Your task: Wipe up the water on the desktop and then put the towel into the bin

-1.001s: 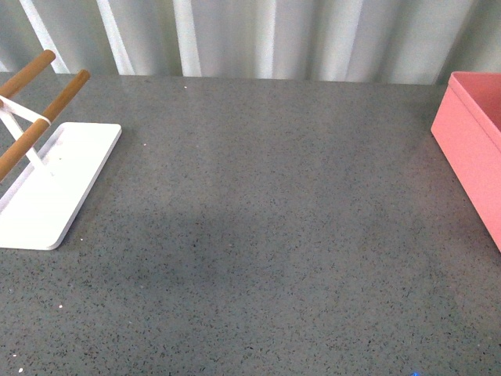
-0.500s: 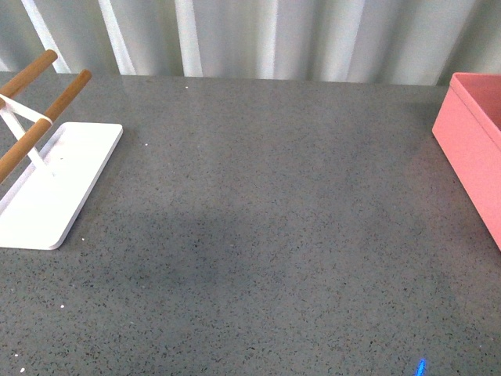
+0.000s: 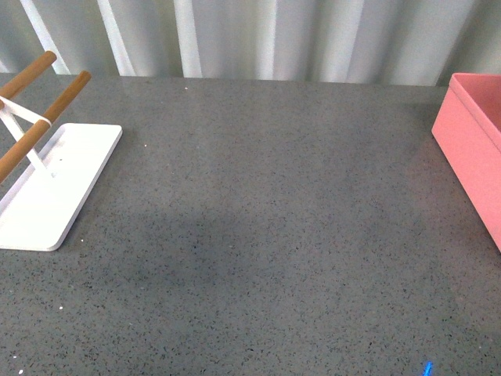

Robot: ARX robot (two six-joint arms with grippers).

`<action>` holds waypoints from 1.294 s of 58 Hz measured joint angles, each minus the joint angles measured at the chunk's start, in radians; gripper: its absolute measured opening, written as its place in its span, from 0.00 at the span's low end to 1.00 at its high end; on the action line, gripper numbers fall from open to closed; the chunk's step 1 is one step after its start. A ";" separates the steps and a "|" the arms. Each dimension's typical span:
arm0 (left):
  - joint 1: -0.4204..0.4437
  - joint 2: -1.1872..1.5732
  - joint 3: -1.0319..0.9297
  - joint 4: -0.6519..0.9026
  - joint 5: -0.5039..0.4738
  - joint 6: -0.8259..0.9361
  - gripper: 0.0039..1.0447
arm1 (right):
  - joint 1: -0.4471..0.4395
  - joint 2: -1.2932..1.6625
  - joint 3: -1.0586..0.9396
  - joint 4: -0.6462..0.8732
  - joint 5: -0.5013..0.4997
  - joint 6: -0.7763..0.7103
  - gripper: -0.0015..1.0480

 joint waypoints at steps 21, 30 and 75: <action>0.000 0.000 0.000 0.000 0.000 0.000 0.94 | 0.030 -0.106 0.031 0.034 -0.077 -0.066 0.93; 0.000 0.000 0.000 0.000 0.000 0.000 0.94 | 0.068 -0.307 -0.160 0.271 -0.167 -0.122 0.93; 0.000 0.000 0.000 0.000 0.000 0.000 0.94 | 0.235 -1.084 -1.093 1.042 -0.064 0.285 0.59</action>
